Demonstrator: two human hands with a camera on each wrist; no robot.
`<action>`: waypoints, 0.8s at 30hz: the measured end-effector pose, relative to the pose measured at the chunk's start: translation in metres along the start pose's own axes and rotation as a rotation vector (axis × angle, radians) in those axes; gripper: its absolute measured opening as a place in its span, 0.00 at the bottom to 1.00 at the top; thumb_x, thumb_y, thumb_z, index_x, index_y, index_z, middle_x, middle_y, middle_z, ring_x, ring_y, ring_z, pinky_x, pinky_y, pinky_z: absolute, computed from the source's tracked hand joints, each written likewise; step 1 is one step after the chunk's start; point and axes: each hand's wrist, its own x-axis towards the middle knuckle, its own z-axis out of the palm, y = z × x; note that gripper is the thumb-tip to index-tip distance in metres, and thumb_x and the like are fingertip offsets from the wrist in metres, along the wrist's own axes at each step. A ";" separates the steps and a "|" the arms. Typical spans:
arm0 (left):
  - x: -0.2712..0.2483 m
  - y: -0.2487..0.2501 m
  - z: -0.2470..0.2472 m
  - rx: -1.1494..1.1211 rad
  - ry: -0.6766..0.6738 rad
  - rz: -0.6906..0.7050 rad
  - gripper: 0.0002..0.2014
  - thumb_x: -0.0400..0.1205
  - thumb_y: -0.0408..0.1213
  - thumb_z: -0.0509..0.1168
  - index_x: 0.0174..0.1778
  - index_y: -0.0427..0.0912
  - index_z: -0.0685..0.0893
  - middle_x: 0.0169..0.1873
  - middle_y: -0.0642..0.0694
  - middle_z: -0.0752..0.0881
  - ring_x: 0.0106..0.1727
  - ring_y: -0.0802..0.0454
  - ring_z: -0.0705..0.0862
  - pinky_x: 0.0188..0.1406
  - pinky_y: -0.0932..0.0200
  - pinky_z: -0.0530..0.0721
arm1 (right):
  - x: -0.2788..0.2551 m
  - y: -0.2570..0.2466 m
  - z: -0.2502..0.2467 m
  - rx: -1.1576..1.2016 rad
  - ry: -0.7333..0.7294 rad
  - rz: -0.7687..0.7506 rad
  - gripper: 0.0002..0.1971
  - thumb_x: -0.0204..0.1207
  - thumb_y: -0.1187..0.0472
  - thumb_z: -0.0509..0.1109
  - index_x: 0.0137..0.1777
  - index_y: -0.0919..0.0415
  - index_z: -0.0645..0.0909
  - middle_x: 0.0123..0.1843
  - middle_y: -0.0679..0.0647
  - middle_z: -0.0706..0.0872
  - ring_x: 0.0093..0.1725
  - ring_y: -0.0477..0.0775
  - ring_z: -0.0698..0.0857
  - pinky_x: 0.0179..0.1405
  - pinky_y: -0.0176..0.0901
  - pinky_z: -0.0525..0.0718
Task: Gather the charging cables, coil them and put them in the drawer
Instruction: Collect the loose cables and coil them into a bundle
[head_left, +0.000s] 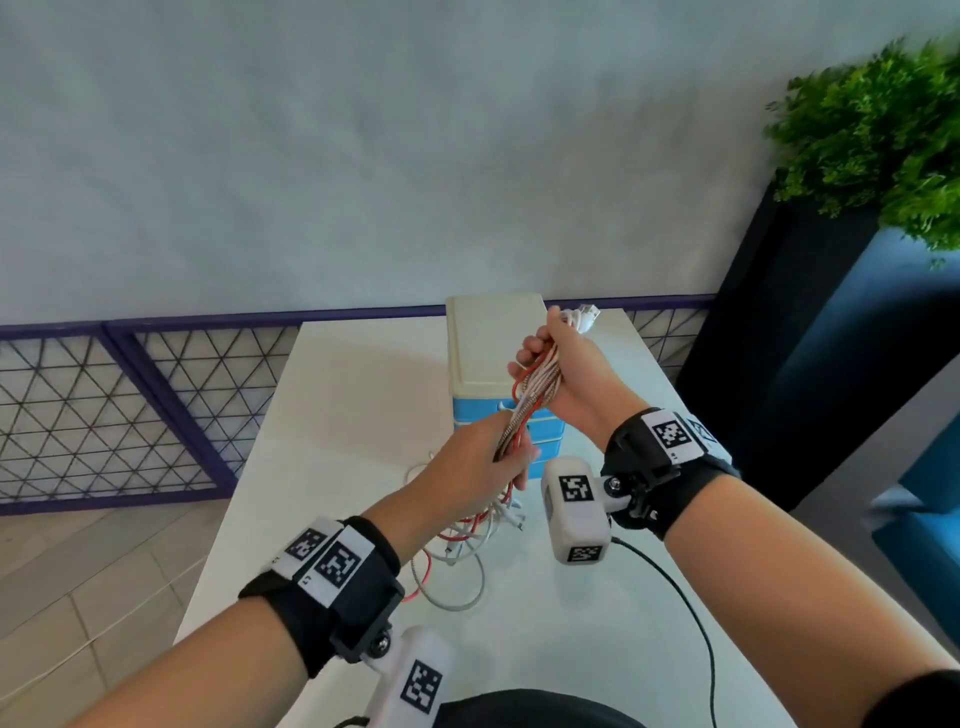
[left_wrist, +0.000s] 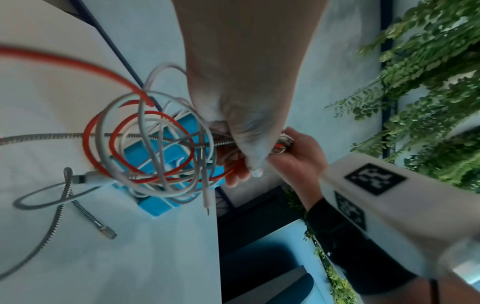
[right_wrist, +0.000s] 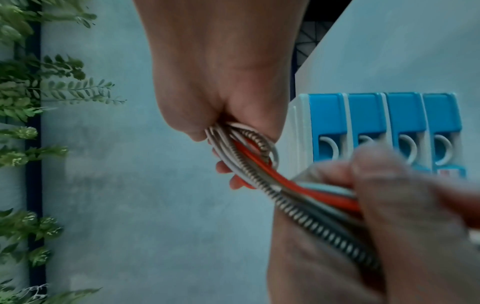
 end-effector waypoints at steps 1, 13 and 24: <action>0.000 -0.003 0.003 -0.005 -0.038 -0.008 0.05 0.82 0.38 0.62 0.41 0.44 0.78 0.24 0.58 0.83 0.27 0.61 0.77 0.29 0.71 0.73 | -0.002 0.001 0.002 0.053 -0.008 0.019 0.20 0.85 0.48 0.59 0.33 0.57 0.67 0.27 0.51 0.72 0.27 0.51 0.74 0.38 0.50 0.84; -0.003 -0.040 0.006 0.027 -0.283 -0.140 0.05 0.78 0.46 0.69 0.40 0.62 0.81 0.35 0.66 0.85 0.35 0.76 0.80 0.38 0.78 0.73 | -0.017 -0.007 0.004 -0.016 0.018 -0.107 0.20 0.85 0.48 0.61 0.32 0.53 0.64 0.20 0.45 0.61 0.14 0.42 0.60 0.11 0.33 0.63; -0.003 -0.056 -0.022 -0.319 -0.207 -0.175 0.09 0.73 0.36 0.75 0.48 0.48 0.87 0.38 0.55 0.90 0.39 0.61 0.85 0.44 0.68 0.79 | -0.013 -0.030 0.003 -0.105 0.164 -0.326 0.17 0.86 0.53 0.59 0.35 0.55 0.63 0.17 0.44 0.64 0.13 0.43 0.61 0.13 0.33 0.64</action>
